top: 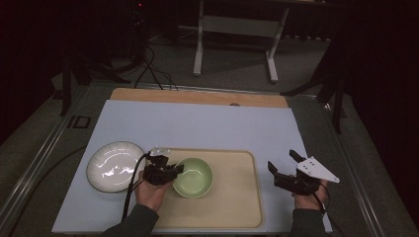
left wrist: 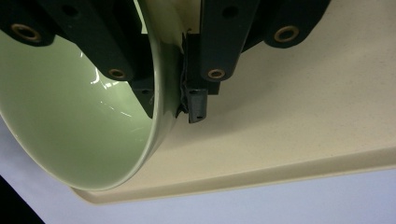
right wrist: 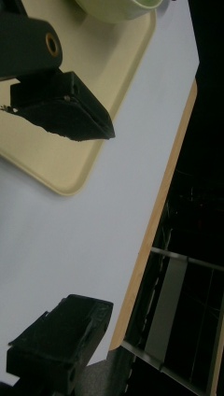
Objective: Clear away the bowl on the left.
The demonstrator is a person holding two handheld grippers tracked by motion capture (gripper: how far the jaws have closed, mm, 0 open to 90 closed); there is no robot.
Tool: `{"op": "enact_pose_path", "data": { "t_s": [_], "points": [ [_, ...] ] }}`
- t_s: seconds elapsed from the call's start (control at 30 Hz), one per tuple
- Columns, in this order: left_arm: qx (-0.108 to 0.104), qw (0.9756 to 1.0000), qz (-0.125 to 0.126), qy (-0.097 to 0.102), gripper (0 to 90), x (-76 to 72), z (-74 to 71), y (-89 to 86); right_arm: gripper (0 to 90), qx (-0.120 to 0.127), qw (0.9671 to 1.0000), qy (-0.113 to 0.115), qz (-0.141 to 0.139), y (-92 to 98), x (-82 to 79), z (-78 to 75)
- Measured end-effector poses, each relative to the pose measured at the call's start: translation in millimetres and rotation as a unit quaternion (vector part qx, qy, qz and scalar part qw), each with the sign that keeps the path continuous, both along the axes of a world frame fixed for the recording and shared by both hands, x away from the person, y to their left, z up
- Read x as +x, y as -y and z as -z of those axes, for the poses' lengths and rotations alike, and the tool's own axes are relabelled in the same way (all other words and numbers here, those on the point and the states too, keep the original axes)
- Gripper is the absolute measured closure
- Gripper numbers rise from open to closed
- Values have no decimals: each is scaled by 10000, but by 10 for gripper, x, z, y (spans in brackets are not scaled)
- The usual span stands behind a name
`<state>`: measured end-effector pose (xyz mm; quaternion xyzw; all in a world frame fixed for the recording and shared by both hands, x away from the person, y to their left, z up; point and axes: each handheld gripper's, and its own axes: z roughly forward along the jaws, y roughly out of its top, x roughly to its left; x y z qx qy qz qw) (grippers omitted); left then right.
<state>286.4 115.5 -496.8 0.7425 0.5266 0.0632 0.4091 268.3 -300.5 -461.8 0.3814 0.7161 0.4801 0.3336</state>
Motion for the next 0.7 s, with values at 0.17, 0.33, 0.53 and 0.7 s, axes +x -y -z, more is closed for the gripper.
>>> {"op": "enact_pose_path", "data": {
  "t_s": [0.17, 0.33, 0.53, 0.7],
  "points": [
    [34, 10000, 19, -57, 822, 3, 33, 17, 140, 0, 10000, -1, 0, -1, 0, 0],
    [0, 9999, 24, -103, 822, 7, 61, 29, 140, 5, 10000, -1, 1, -1, -2, -2],
    [-1, 9999, 53, -132, 821, 18, 91, 44, 141, 12, 10000, -3, 0, 1, -4, -3],
    [-8, 9999, 74, -132, 820, 25, 104, 50, 140, 11, 10000, -6, 1, -1, -4, -2]
  ]
}}
